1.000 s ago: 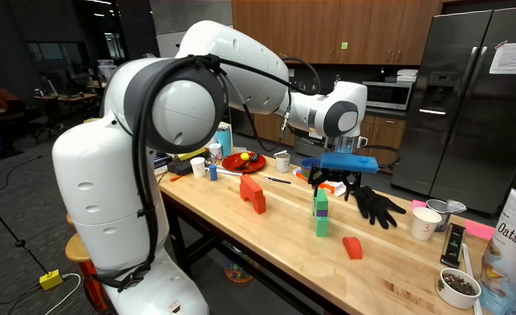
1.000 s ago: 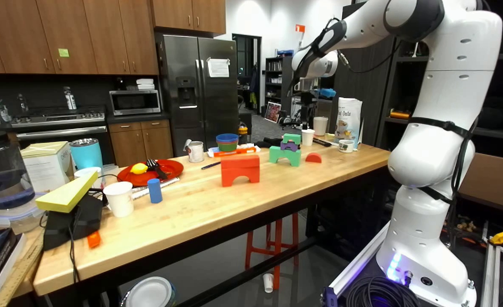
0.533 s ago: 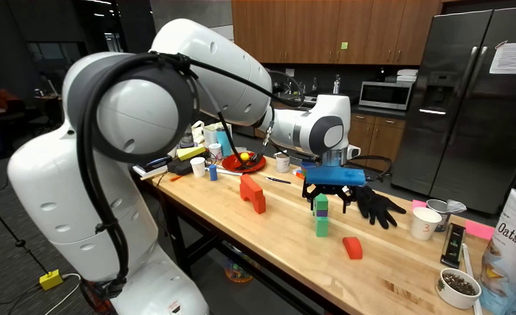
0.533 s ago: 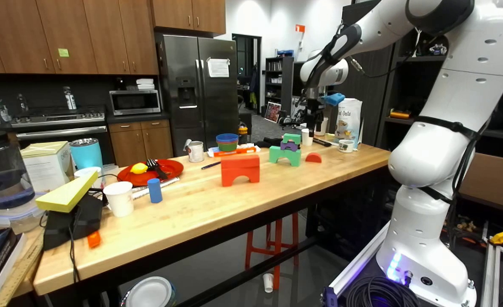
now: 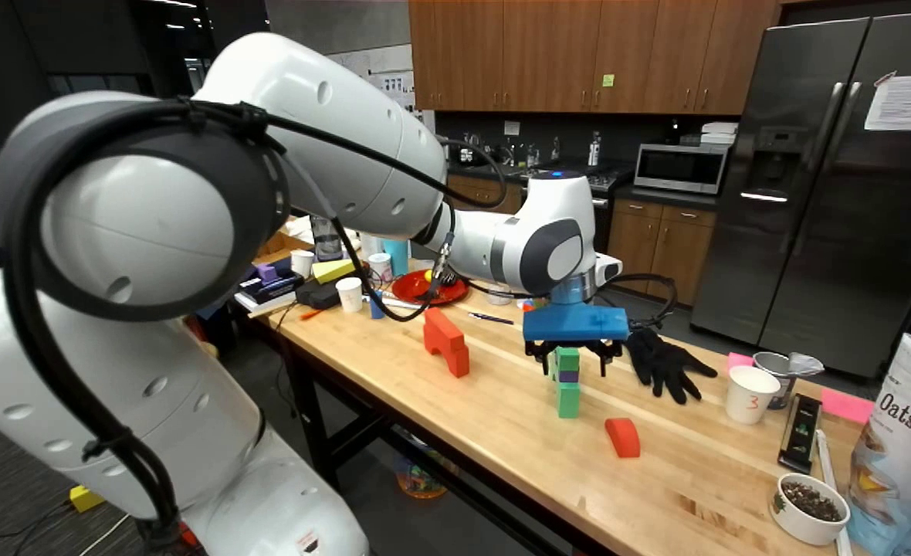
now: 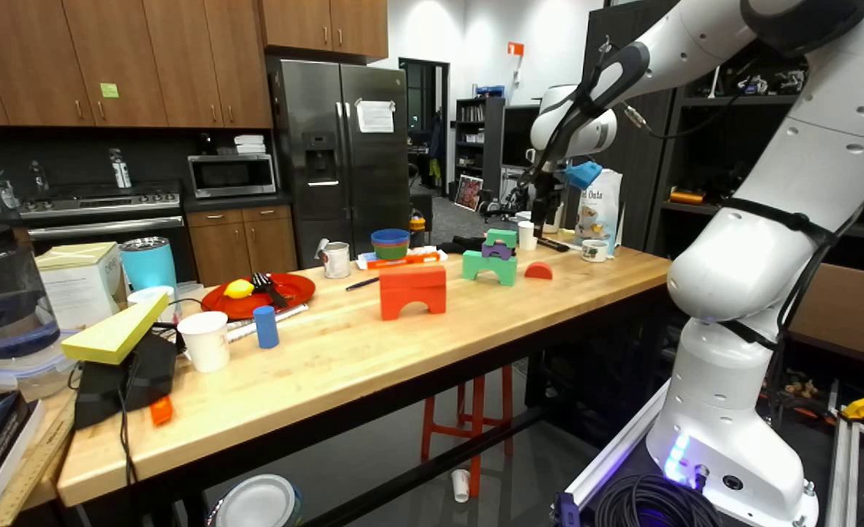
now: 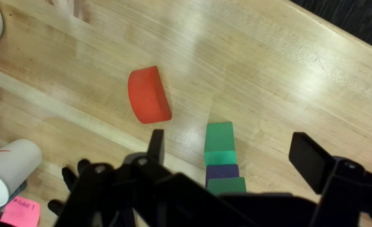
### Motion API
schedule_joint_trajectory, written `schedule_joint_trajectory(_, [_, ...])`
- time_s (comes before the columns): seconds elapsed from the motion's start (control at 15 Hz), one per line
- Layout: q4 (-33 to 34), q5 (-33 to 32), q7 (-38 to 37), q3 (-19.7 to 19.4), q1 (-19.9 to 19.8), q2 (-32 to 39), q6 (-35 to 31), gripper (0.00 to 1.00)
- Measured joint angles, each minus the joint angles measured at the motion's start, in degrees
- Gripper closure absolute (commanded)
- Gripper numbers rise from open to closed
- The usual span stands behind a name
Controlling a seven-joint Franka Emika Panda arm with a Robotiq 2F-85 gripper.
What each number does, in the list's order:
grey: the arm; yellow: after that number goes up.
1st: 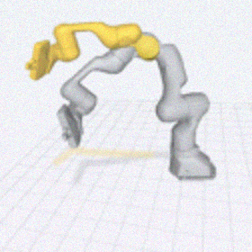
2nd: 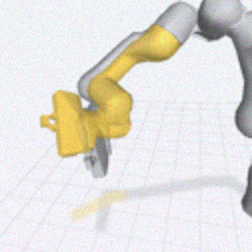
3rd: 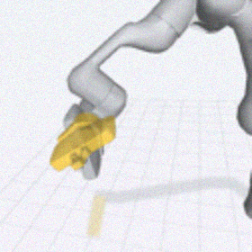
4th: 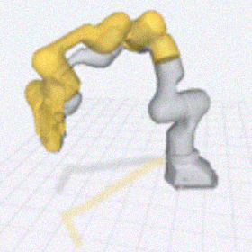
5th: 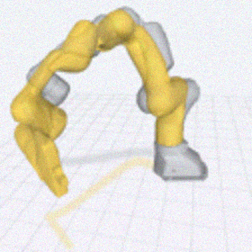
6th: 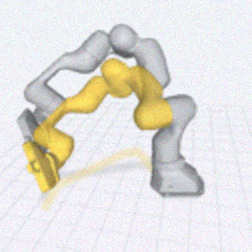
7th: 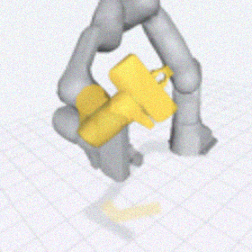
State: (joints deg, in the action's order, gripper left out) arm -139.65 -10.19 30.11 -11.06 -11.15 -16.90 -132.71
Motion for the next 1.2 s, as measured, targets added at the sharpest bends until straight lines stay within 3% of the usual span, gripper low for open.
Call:
schedule_joint_trajectory(0.67, [-8.72,2.96,11.80,-4.18,4.34,-9.35,-4.63,0.00])
schedule_joint_trajectory(1.2, [-9.48,3.57,17.40,-5.03,5.82,-13.70,-3.88,0.00])
